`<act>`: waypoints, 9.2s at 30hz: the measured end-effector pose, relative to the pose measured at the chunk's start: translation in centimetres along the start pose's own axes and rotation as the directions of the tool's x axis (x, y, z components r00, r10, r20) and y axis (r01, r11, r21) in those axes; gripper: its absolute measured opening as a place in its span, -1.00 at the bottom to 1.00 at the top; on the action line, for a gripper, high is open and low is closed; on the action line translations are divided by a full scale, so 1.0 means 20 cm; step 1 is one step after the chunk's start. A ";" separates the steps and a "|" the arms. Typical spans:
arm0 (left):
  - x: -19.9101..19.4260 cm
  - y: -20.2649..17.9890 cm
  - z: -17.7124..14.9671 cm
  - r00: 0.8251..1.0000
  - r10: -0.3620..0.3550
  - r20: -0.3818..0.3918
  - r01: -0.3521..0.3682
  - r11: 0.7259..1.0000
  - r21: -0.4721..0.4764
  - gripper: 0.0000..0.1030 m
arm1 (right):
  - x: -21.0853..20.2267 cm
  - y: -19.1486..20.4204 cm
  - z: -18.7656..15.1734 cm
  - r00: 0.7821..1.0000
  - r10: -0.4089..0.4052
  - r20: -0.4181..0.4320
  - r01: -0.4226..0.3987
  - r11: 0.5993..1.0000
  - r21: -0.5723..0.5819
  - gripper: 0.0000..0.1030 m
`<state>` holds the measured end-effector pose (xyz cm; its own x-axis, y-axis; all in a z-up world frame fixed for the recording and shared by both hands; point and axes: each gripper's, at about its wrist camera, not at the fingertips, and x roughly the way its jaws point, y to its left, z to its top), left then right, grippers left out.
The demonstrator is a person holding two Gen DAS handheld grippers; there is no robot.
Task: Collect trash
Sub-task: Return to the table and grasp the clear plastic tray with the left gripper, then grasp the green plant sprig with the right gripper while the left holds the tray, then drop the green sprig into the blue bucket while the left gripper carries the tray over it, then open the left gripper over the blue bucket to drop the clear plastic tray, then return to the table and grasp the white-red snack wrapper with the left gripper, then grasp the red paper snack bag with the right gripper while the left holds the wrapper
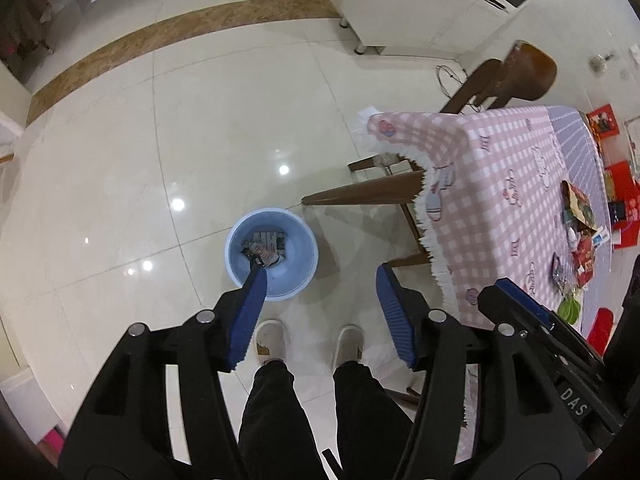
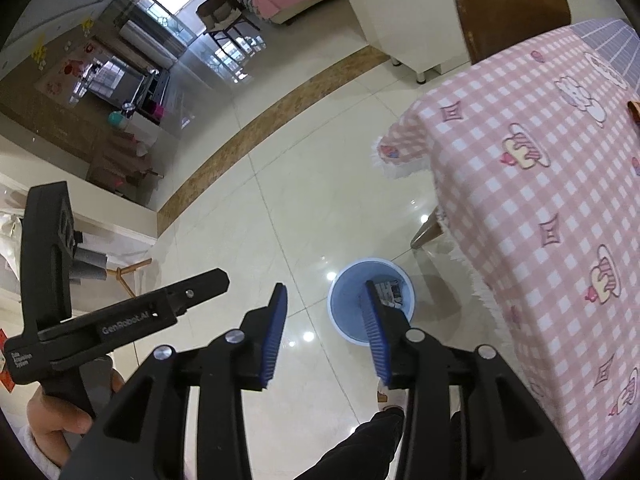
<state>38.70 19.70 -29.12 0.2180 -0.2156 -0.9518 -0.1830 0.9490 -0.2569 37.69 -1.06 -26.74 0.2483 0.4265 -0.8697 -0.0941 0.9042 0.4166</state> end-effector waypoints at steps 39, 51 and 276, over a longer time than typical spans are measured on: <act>0.75 -2.15 -0.29 0.986 -0.037 -0.163 0.108 0.888 0.448 0.32 | -0.92 -1.95 -0.22 0.944 -0.283 0.167 0.181 0.873 0.452 -0.11; 0.80 -2.20 -0.27 0.984 -0.038 -0.176 0.116 0.882 0.456 -0.04 | -0.92 -2.03 -0.24 0.941 -0.300 0.157 0.196 0.860 0.471 0.02; 0.47 -1.98 -0.26 0.984 -0.177 0.038 0.151 0.918 0.366 -0.47 | -0.71 -1.88 -0.02 0.955 -0.201 0.217 0.148 0.960 0.239 -0.30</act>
<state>42.92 -21.13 -28.76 0.2832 -0.3710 -0.8844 0.2154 0.9232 -0.3183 37.20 -41.03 -30.12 0.4656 0.2207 -0.8570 0.1769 0.9257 0.3345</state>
